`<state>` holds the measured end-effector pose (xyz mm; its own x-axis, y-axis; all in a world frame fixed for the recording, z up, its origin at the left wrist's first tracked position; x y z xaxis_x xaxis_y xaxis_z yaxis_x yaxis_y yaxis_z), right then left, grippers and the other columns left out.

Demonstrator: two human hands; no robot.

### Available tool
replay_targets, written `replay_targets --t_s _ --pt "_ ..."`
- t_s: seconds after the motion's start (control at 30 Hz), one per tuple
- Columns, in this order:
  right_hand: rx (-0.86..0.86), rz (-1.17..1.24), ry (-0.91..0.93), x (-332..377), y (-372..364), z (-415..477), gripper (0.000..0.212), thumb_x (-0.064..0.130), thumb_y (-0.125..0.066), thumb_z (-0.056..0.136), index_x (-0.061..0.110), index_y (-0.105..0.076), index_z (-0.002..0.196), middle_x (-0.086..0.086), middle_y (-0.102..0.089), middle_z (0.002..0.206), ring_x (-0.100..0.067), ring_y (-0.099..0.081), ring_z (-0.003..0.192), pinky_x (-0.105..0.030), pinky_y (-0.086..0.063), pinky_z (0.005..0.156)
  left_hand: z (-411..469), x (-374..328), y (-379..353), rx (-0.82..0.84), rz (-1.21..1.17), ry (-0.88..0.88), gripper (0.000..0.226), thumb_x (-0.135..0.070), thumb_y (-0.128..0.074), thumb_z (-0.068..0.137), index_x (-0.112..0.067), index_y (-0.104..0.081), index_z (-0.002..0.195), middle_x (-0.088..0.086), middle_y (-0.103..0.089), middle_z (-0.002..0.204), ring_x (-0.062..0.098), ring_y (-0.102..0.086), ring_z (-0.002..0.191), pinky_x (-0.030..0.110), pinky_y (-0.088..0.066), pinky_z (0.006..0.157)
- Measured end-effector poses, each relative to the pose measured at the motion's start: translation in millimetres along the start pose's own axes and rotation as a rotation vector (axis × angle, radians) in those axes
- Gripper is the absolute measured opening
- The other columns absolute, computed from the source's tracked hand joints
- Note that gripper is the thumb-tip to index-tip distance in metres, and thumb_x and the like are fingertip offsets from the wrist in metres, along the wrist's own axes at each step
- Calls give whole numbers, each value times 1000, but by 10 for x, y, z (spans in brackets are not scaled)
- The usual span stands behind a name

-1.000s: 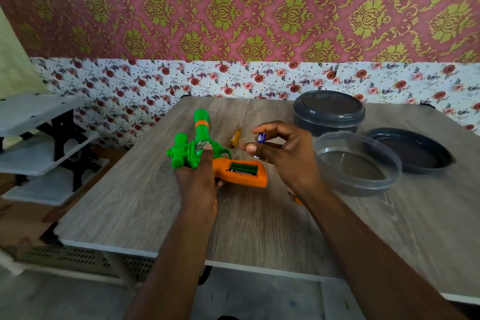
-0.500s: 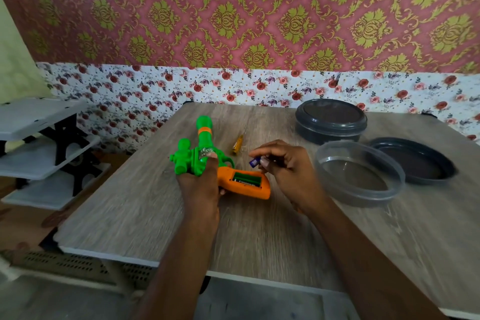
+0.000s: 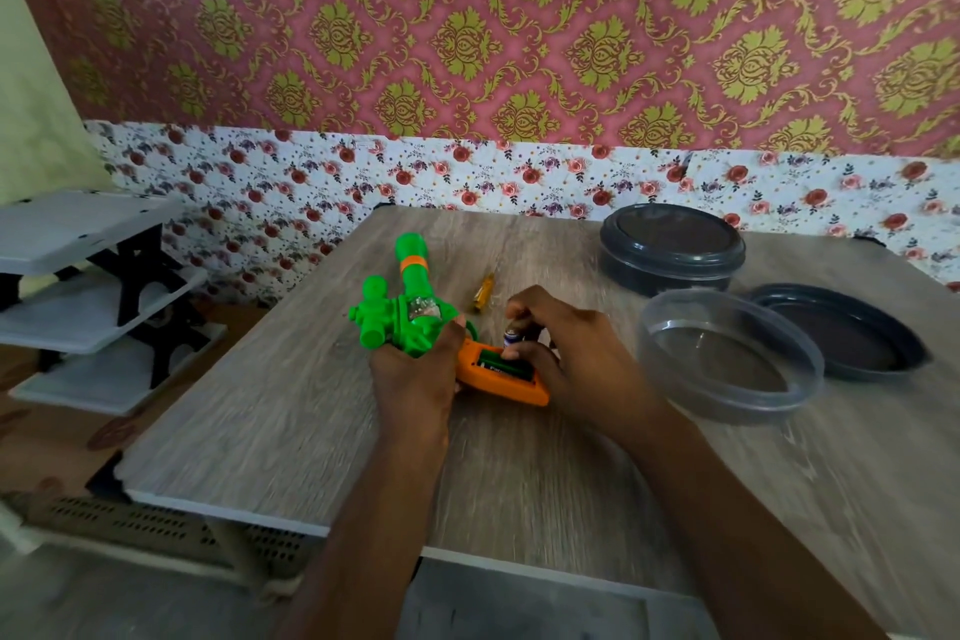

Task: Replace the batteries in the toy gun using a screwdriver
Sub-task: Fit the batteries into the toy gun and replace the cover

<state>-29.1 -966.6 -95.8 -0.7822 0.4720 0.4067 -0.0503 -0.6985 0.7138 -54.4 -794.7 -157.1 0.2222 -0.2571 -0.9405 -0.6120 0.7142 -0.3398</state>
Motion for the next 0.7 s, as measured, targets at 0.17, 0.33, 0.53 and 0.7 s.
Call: replay_targets --t_s 0.17,0.33,0.53,0.7 --pt "-19 11 111 34 -96 57 18 13 -70 90 17 -76 107 1 -75 100 -15 -67 93 -27 -51 83 -28 -6 -2 7 -27 2 6 -25 -73 93 -24 -67 91 7 -75 84 26 -72 77 42 -57 67" --pt "-22 74 9 6 -137 27 28 5 -73 84 20 -79 107 3 -73 99 -6 -65 93 -10 -45 80 -37 -11 -7 10 -32 10 7 -28 -69 96 -23 -69 92 6 -77 85 26 -74 79 37 -54 62" --pt "-110 262 -250 -75 -186 14 5 16 -82 84 17 -83 88 8 -75 87 -5 -69 83 -13 -48 75 -33 -6 -21 3 -6 -18 11 -29 -69 96 -18 -68 99 11 -76 84 35 -74 81 32 -49 53" --pt "-107 501 -541 -116 -270 5 12 10 -83 83 15 -76 73 -1 -75 74 -8 -69 71 -24 -55 70 -50 -22 -34 -6 4 -22 8 -28 -68 97 -20 -68 94 8 -75 81 29 -72 75 35 -52 56"
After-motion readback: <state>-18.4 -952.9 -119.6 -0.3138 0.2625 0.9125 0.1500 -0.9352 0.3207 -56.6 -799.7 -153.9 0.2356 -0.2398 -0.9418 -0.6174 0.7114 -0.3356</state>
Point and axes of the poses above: each hand's wrist, its own z-axis towards the middle knuckle, its own y-axis out of the back of the hand, x = y × z, the point moved 5 cm from there along z, towards the middle knuckle
